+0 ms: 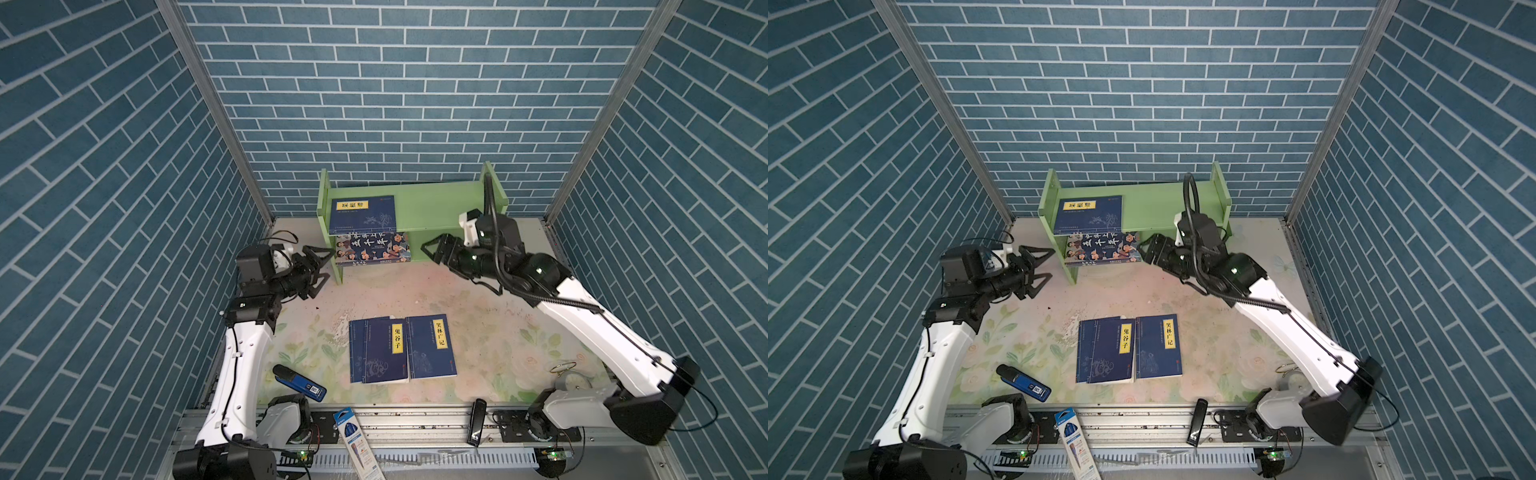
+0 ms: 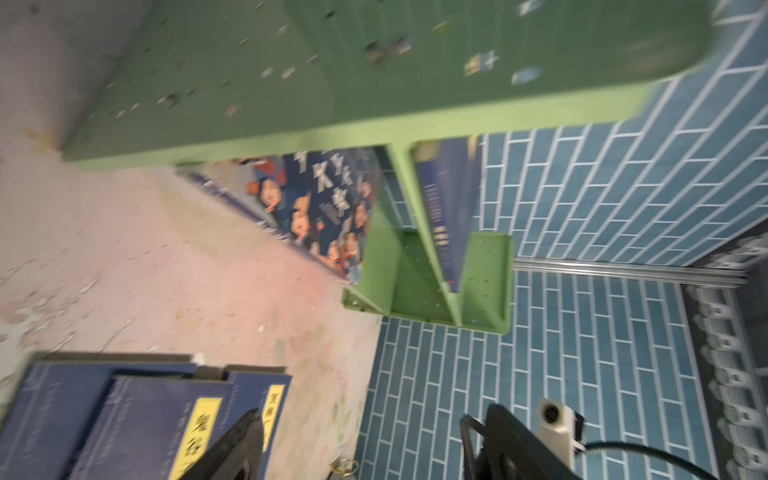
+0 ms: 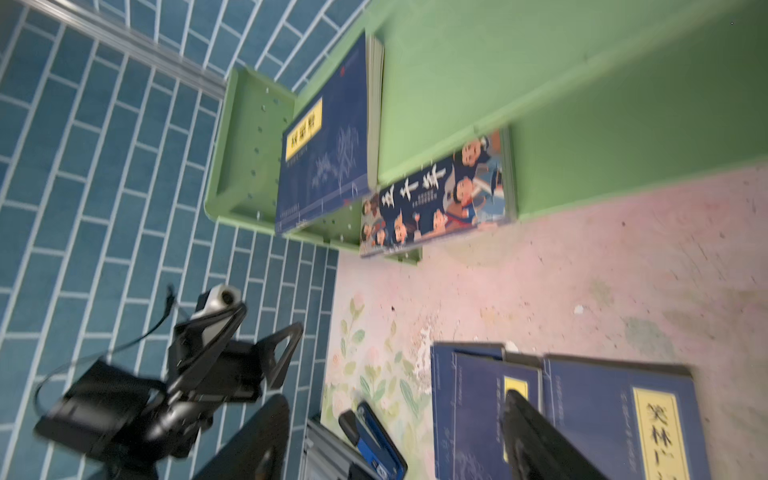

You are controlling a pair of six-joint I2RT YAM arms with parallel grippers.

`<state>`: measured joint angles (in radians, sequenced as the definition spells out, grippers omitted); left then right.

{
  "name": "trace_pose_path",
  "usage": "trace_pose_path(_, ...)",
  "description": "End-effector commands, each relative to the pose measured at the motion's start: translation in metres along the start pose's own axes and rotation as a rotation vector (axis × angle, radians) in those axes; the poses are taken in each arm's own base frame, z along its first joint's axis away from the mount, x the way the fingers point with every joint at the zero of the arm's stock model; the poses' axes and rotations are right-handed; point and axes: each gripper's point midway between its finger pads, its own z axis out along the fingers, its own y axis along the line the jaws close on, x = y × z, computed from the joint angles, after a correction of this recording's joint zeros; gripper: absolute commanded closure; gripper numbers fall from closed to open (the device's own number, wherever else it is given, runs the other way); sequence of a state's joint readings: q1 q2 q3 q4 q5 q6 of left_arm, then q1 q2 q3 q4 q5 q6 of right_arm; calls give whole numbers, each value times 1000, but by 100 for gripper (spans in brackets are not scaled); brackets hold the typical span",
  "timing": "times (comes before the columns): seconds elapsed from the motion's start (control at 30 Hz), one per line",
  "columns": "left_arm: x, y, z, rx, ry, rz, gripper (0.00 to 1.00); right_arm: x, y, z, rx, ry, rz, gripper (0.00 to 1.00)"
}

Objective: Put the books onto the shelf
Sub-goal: 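Move both grippers from the shelf down to the blue books on the table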

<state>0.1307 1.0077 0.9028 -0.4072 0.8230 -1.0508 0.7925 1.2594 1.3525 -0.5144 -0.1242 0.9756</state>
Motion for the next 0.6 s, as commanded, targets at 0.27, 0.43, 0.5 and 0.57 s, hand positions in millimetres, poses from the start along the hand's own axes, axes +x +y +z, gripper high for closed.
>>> trace_pose_path(0.27, 103, 107, 39, -278, 363, 239, 13, 135, -85, 75, 79, 301, 69, 20)
trace_pose_path(0.43, 125, 157, 41, -436, 478, 324, 13, 162, -96, 97, 72, 370, 89, 21)
trace_pose_path(0.5, 136, 171, 43, -465, 526, 318, 13, 171, -95, 104, 62, 403, 91, 21)
trace_pose_path(0.57, 143, 178, 46, -485, 546, 346, 13, 181, -96, 110, 63, 439, 88, 22)
